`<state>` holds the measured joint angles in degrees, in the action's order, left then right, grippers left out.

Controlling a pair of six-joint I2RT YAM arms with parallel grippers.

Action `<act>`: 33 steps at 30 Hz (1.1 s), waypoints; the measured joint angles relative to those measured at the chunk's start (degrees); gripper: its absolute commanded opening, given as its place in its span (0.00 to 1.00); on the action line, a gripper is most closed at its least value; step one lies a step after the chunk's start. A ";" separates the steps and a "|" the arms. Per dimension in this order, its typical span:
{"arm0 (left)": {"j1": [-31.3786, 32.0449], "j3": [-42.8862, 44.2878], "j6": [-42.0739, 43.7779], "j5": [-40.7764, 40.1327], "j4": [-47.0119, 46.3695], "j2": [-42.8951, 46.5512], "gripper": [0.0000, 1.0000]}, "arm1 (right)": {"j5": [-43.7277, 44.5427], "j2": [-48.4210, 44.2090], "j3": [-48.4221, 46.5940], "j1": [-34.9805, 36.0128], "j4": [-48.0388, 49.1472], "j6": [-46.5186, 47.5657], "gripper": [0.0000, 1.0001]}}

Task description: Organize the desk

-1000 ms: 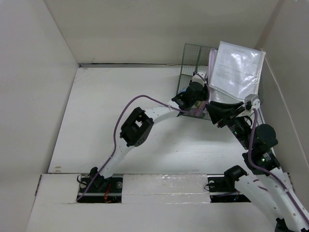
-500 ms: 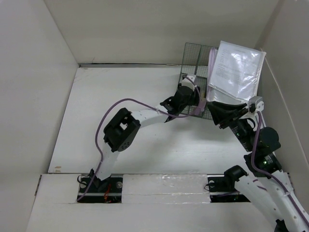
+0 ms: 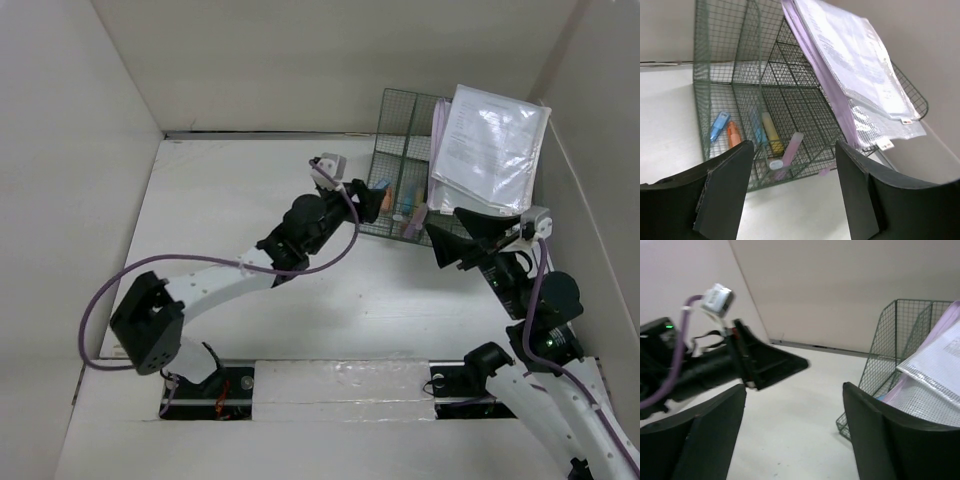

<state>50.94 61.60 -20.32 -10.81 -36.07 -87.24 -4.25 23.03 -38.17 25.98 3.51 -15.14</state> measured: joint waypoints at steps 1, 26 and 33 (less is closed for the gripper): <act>0.00 -2.47 -0.26 -0.39 -0.26 2.80 0.63 | 0.13 -0.24 0.09 0.00 -0.02 -0.07 0.87; -0.02 -25.94 -10.40 -18.99 21.55 62.51 0.74 | 0.37 -5.99 -1.73 0.00 -2.29 0.13 1.00; -0.02 -25.92 -10.47 -19.89 24.98 68.57 0.74 | 0.24 -8.90 -5.99 0.00 -4.61 0.11 1.00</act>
<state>50.92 35.68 -30.79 -30.70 -11.09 -18.68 -4.01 14.13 -44.16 25.98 -1.10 -15.03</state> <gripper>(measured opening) 0.742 0.999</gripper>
